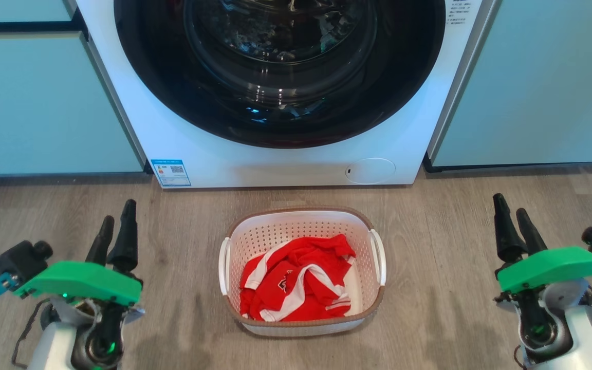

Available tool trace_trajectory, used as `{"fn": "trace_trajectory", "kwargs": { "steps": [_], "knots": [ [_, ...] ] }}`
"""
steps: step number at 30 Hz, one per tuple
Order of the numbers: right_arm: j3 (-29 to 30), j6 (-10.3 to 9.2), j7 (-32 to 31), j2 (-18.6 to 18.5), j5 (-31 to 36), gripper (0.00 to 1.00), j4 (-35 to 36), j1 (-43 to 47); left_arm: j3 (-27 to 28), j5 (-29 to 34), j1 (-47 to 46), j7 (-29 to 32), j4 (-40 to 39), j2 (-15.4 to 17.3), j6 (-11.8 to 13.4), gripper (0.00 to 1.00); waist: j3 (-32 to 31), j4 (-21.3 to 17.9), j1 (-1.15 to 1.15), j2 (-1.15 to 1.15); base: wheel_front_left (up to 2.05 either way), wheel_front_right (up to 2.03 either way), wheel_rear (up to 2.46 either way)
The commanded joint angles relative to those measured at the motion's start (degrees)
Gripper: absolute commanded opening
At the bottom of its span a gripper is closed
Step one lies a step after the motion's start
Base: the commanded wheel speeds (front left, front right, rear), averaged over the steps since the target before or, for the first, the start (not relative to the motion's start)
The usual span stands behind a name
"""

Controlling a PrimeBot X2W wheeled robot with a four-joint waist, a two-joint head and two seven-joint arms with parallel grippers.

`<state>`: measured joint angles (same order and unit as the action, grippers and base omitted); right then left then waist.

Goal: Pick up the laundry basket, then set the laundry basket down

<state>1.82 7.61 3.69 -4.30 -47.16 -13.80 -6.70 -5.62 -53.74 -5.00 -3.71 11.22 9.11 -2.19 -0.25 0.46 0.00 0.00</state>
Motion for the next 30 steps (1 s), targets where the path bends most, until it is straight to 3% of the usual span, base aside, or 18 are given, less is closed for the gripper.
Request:
{"fn": "trace_trajectory", "kwargs": {
  "steps": [1, 30],
  "knots": [
    [-0.82, -0.06, 0.78, -1.17, 1.89, 1.0, 2.4, -3.1, 0.59, 1.62, -3.55, -0.61, -2.41, 1.83, 0.27, 1.0, -0.01, 0.0, 0.0, 0.0, 0.0, 0.0, 0.0],
    [-3.35, -0.09, 5.76, -0.6, 26.22, 1.0, -3.84, -3.58, -5.31, 20.34, -2.24, -5.46, -1.06, 5.26, 4.75, 1.0, 0.08, 0.01, 0.0, 0.0, 0.0, 0.0, 0.0]
  ]
}}
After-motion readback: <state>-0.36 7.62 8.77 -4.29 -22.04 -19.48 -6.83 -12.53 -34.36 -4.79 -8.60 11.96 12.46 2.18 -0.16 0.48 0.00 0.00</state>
